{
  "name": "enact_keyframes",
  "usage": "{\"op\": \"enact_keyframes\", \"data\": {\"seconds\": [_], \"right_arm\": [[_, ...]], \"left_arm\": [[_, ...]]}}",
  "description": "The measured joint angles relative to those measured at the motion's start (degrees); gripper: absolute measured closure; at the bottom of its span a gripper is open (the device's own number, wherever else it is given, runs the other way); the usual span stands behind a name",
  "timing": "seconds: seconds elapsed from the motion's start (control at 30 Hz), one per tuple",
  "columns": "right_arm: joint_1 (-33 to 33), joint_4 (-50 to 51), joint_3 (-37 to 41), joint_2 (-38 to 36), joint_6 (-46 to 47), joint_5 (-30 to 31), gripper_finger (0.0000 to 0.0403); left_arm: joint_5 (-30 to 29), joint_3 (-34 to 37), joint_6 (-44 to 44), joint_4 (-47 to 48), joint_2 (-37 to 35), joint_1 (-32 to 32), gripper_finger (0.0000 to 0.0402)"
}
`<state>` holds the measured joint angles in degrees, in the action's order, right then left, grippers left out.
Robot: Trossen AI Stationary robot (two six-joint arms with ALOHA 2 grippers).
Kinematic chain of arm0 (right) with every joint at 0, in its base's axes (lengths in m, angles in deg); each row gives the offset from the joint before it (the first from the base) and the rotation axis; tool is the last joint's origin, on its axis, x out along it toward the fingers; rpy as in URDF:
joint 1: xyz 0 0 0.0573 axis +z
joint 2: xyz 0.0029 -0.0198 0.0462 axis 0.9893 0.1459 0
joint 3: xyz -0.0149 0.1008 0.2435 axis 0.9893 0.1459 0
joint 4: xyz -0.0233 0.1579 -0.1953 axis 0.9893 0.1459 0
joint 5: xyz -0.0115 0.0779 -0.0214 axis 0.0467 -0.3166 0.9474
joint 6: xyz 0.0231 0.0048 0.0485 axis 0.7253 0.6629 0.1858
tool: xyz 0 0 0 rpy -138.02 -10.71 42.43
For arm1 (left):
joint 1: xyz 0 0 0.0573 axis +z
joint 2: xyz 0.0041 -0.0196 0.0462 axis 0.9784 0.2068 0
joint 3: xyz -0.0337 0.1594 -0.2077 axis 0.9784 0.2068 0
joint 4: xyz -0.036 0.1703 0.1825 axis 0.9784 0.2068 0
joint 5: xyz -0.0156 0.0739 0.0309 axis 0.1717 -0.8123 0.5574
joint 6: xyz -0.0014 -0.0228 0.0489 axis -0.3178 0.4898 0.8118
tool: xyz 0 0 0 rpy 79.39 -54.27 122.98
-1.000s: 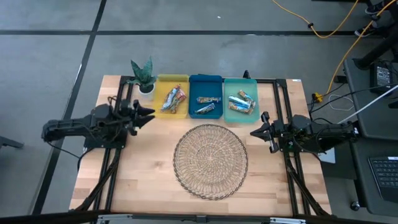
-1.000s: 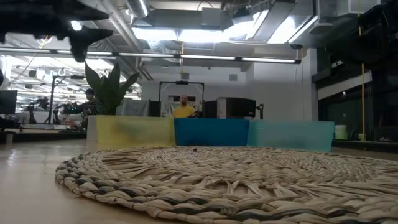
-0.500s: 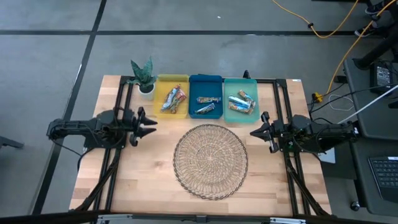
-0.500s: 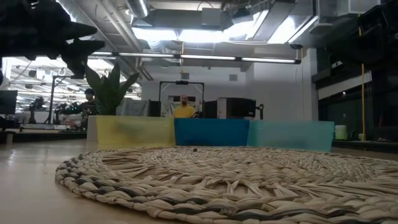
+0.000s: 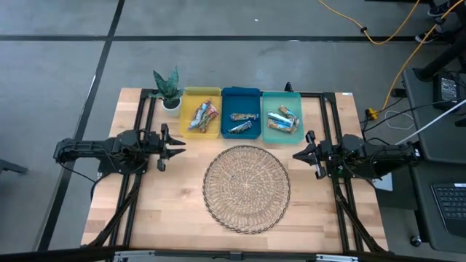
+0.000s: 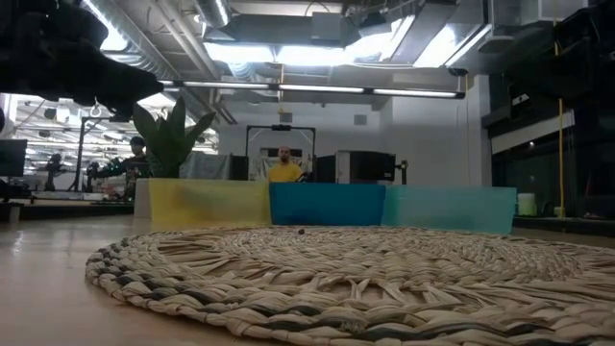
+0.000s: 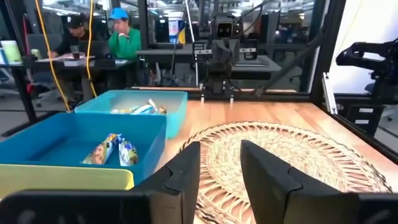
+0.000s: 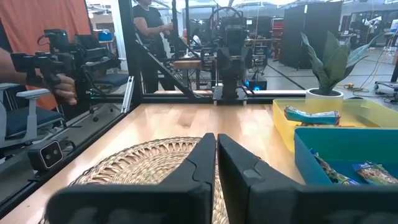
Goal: Pick and place Granola Bars by type
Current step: Return to Home Position
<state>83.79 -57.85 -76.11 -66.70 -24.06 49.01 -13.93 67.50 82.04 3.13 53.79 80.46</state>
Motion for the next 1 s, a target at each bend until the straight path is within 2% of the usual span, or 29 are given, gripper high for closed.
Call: {"op": "enact_keyframes", "data": {"seconds": [0.3,1.0], "right_arm": [[0.0,0.02,0.0,0.0,0.0,-0.03,0.0382],[0.0,0.0,0.0,0.02,0.0,-0.15,0.0382]], "left_arm": [[-0.68,0.0,5.24,-0.11,-0.02,0.0,0.0302],[-0.57,0.02,5.03,-0.15,-0.02,0.0,0.03]]}}
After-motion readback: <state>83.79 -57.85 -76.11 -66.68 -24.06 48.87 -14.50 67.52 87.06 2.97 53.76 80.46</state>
